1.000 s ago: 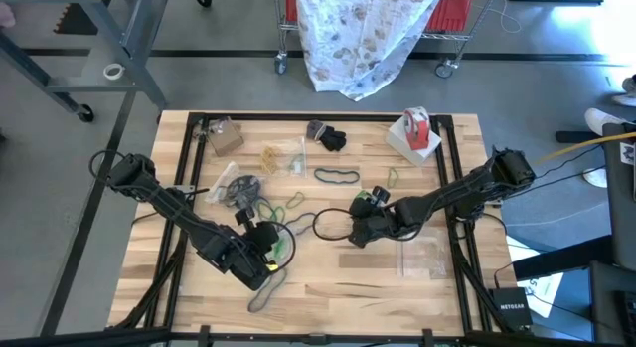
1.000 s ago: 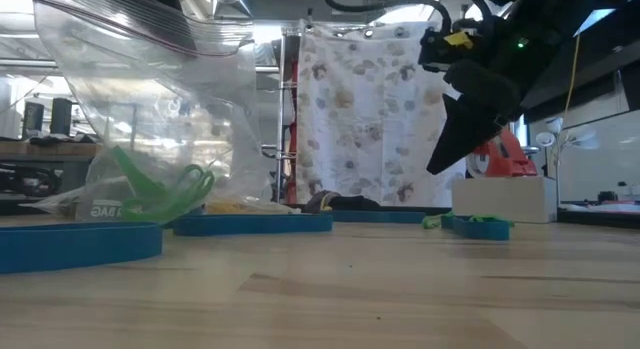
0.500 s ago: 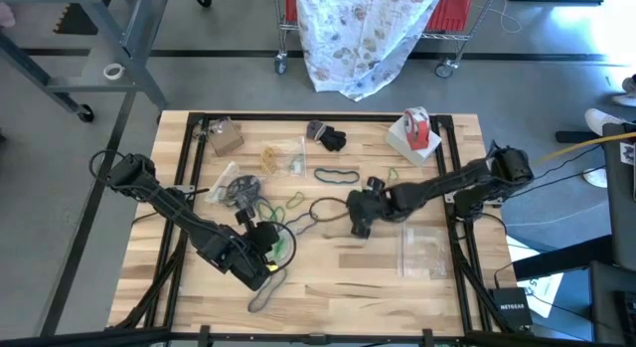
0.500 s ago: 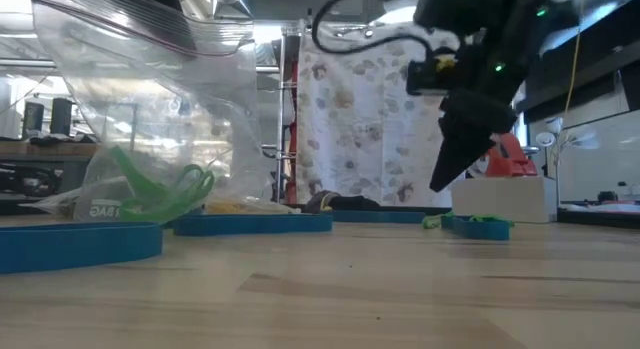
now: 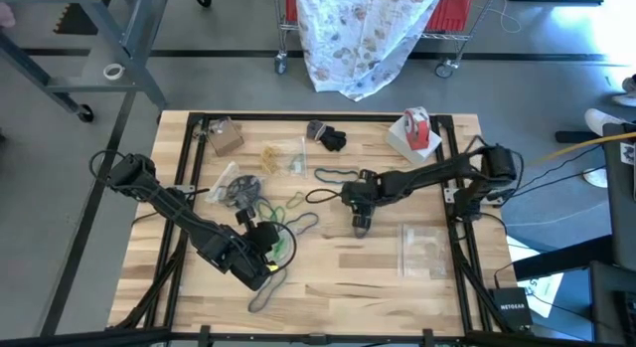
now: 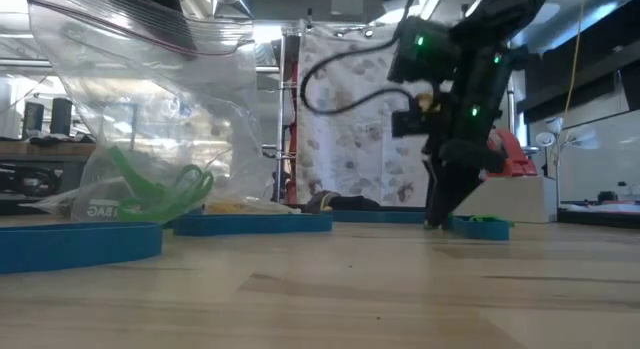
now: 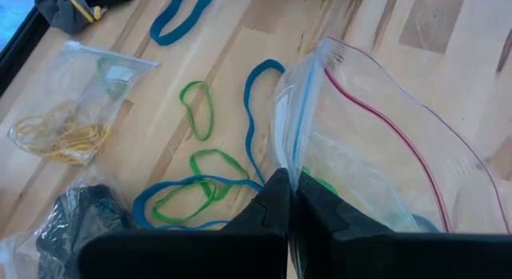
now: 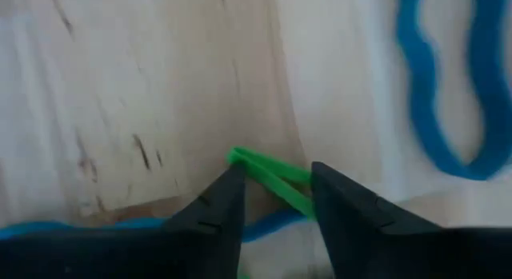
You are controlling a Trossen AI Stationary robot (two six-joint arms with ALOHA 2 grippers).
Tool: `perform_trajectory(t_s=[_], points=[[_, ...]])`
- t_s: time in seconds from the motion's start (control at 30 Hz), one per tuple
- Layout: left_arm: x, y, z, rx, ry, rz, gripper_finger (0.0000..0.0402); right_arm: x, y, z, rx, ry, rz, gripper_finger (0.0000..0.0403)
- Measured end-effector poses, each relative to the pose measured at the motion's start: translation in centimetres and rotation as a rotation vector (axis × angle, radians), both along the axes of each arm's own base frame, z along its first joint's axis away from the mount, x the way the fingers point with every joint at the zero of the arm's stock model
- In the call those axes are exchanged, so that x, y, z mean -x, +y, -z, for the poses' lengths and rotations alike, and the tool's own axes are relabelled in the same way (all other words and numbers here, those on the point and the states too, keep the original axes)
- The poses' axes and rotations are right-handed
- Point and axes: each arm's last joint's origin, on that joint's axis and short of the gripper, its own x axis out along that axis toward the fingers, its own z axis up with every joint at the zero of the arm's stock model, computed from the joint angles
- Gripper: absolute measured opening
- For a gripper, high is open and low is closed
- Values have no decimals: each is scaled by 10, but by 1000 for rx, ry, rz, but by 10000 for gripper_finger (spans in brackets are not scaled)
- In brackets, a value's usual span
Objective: Sort rubber bands
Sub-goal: Put the green rubber band into the transparent zip bag
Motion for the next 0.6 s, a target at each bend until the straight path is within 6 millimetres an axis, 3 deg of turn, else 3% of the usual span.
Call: perform_trajectory(t_s=[0.27,0.47,0.6], points=[[-1,0,0,1,-3,1,0,-3,2,16,-7,41,14,12],[-1,0,0,1,-3,2,0,-6,12,-1,44,-30,-7,4],[-1,0,0,2,-4,2,0,-14,29,-27,57,-140,-42,2]])
